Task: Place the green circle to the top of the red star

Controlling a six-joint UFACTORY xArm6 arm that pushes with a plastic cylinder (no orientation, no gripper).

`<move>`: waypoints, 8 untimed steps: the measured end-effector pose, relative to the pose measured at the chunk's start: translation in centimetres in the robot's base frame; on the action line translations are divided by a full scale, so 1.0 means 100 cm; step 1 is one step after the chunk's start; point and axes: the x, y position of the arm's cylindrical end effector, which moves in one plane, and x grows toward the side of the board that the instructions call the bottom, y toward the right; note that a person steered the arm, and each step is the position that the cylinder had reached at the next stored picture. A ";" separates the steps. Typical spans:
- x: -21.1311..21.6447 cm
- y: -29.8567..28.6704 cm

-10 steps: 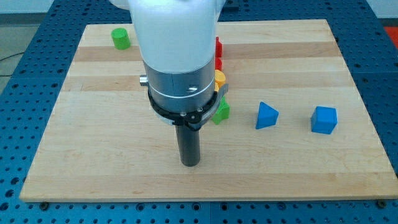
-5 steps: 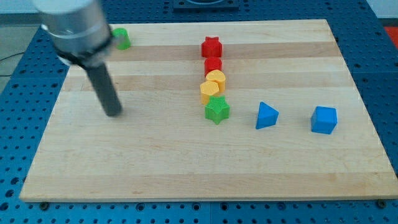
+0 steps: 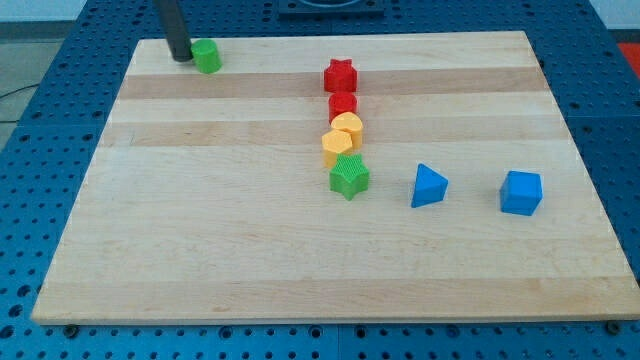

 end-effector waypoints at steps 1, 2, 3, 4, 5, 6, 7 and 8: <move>0.002 0.061; 0.007 0.035; 0.014 0.053; 0.006 0.103; 0.007 0.070; 0.019 0.068; 0.029 0.076; 0.032 0.096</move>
